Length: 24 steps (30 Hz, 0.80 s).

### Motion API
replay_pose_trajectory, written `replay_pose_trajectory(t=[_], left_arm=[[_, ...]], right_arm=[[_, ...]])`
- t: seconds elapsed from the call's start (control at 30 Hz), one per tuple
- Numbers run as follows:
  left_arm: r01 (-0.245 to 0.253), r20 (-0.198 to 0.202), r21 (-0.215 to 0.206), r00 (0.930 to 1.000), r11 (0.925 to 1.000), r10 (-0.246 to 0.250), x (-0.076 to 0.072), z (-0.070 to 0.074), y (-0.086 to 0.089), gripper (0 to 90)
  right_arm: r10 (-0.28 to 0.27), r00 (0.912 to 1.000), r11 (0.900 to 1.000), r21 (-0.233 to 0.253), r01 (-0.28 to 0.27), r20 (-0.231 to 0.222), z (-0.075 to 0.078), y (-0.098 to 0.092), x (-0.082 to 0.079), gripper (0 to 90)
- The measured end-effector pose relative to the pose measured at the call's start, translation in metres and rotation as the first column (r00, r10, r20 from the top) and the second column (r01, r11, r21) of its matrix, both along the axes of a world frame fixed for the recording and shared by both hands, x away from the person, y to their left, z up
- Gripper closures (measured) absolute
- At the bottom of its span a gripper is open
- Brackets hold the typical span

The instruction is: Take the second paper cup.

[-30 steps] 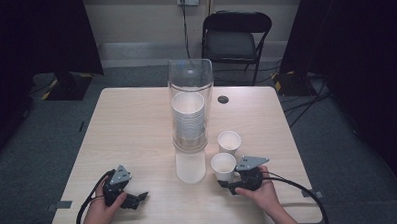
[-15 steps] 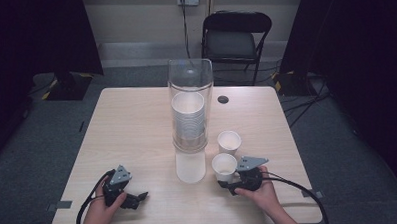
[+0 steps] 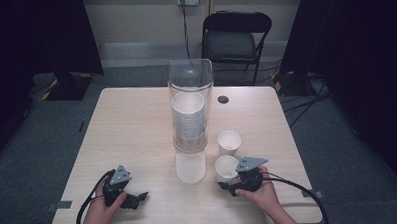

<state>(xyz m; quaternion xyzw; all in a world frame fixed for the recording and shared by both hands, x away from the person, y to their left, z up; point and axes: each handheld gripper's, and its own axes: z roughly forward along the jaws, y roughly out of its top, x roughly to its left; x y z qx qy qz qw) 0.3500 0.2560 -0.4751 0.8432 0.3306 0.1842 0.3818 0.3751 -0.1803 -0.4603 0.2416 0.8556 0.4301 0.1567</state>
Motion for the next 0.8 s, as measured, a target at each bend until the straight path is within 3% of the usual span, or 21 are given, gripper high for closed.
replay_pose_trajectory(t=[0.23,0.57,0.8], left_arm=[[0.000,0.000,0.000,1.0000,1.0000,0.000,0.000,0.000,0.000,0.0],[0.000,0.000,0.000,1.0000,1.0000,0.000,0.000,0.000,0.000,0.0],[-0.001,0.000,-0.003,1.0000,1.0000,0.001,0.000,0.000,0.000,0.0]], right_arm=[[0.006,0.9999,0.999,-0.038,-0.006,0.010,0.000,-0.003,-0.003,21.0],[-0.035,0.9993,0.999,0.012,0.036,-0.007,0.004,-0.024,-0.005,19.5],[-0.050,0.9987,0.999,0.007,0.050,0.009,0.005,-0.037,-0.007,17.5]])
